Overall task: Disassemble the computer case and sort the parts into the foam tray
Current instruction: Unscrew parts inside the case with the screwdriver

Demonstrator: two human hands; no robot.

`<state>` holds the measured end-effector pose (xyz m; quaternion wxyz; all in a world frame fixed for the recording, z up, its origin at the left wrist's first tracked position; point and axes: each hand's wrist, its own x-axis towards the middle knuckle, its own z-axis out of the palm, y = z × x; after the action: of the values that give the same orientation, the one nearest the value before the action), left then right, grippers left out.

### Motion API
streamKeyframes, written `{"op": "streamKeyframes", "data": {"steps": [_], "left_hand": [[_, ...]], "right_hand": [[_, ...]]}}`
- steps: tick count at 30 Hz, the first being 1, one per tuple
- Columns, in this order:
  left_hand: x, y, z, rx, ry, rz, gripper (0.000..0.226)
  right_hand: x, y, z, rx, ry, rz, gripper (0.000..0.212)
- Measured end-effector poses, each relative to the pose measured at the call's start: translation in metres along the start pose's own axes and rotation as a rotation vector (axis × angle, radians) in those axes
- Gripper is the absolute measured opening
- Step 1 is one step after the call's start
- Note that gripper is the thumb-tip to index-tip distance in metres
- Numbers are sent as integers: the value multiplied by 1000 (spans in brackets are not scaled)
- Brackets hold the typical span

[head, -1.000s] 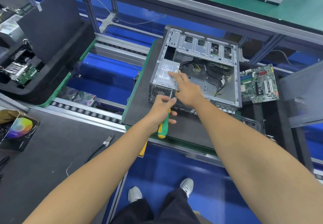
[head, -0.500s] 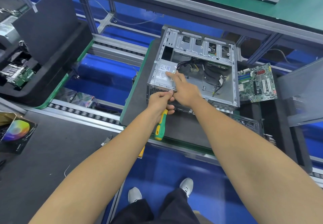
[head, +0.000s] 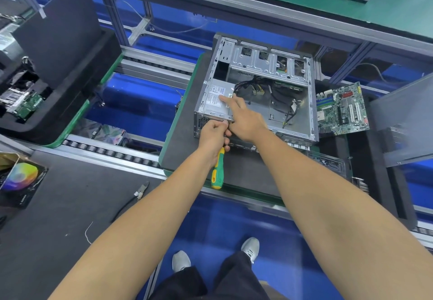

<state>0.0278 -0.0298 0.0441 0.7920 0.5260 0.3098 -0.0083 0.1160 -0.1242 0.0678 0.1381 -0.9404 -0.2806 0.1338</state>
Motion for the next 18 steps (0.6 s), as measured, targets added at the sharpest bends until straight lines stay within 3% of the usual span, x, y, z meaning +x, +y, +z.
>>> {"op": "streamKeyframes", "data": {"steps": [9, 18], "left_hand": [[5, 1, 5, 21, 54, -74, 25], [-2, 12, 9, -35, 10, -186, 16]], "right_hand": [[0, 2, 0, 21, -12, -13, 86], [1, 3, -2, 63, -49, -1, 89]]}}
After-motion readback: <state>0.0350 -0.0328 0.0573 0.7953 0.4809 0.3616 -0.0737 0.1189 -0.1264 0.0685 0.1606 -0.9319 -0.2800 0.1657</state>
